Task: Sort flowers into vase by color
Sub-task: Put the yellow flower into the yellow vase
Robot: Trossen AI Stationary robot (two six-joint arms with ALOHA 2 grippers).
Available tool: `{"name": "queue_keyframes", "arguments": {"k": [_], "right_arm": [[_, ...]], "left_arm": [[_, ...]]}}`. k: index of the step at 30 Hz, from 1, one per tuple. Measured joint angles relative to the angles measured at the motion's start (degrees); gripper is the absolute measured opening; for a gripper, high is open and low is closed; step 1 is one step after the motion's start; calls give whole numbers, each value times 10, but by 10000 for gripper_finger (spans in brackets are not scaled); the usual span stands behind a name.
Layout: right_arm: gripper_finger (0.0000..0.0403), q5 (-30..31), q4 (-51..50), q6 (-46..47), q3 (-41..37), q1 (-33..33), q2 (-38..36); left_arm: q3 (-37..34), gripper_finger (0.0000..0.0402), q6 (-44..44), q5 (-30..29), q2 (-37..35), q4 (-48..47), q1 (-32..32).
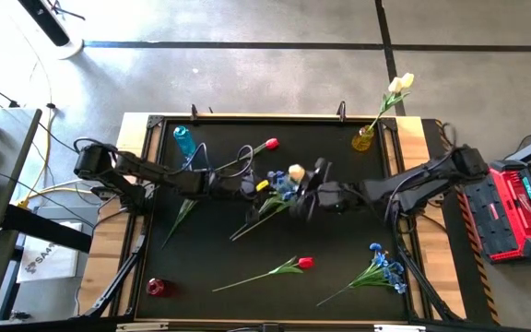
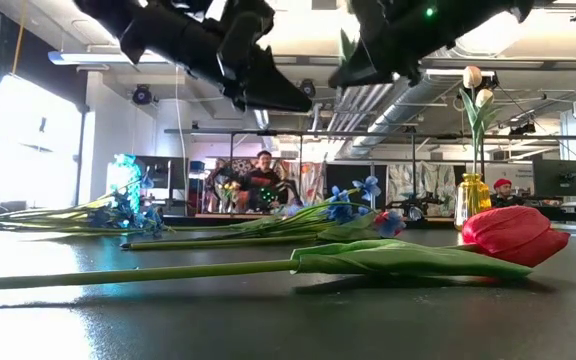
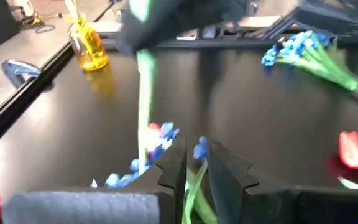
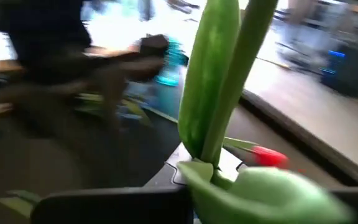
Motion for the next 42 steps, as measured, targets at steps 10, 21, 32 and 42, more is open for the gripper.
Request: {"name": "queue_keyframes", "arguments": {"k": [10,21,32,42], "right_arm": [[2,34,-322,51,103,-98,-108],[1,80,-539,43,218,-223,-195],[0,22,-613,51,229,-403,-242],[0,-8,-613,56,228,-470,-241]], "left_arm": [[0,58,19,-18,1,-15,15],[0,58,30,-100,63,-16,14],[0,58,49,-171,143,9,27],[0,58,58,-160,134,27,38]]}}
